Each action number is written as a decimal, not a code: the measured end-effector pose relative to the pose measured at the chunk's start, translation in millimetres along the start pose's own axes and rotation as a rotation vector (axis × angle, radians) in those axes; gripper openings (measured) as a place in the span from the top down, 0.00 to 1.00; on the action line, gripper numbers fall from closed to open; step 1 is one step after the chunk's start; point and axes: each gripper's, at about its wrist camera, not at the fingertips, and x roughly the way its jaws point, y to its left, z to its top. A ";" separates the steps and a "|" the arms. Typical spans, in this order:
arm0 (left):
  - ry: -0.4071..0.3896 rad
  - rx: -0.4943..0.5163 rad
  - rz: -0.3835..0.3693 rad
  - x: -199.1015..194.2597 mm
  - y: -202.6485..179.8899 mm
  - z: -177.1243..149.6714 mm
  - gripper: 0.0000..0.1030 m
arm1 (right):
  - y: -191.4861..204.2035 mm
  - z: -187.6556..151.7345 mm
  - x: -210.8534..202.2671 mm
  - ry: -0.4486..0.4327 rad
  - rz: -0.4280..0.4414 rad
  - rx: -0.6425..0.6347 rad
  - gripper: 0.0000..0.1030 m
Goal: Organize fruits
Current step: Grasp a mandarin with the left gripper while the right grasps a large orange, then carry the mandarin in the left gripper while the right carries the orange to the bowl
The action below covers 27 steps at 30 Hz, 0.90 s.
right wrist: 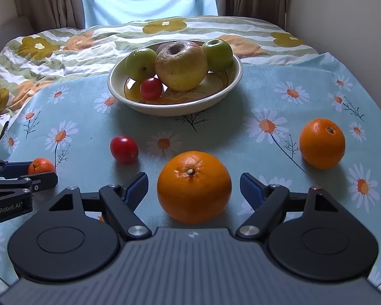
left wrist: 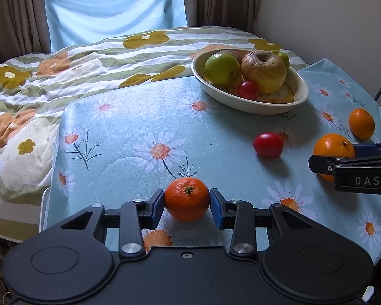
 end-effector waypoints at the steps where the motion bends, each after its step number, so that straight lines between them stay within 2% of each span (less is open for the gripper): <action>1: -0.008 -0.002 0.007 -2.1 0.2 -0.3 0.59 | -0.4 -0.3 0.8 0.002 0.003 -0.003 0.25; 5: -0.031 -0.018 0.025 -13.6 0.0 -0.8 0.59 | -3.1 -0.5 -0.6 -0.002 0.012 0.004 0.26; 11: -0.072 -0.033 0.004 -40.7 -5.2 4.5 0.59 | -4.9 5.9 -20.4 -0.024 0.015 0.000 0.26; 27: -0.193 -0.038 -0.043 -91.0 -34.4 50.2 0.59 | -22.0 49.5 -84.9 -0.065 0.044 -0.002 0.26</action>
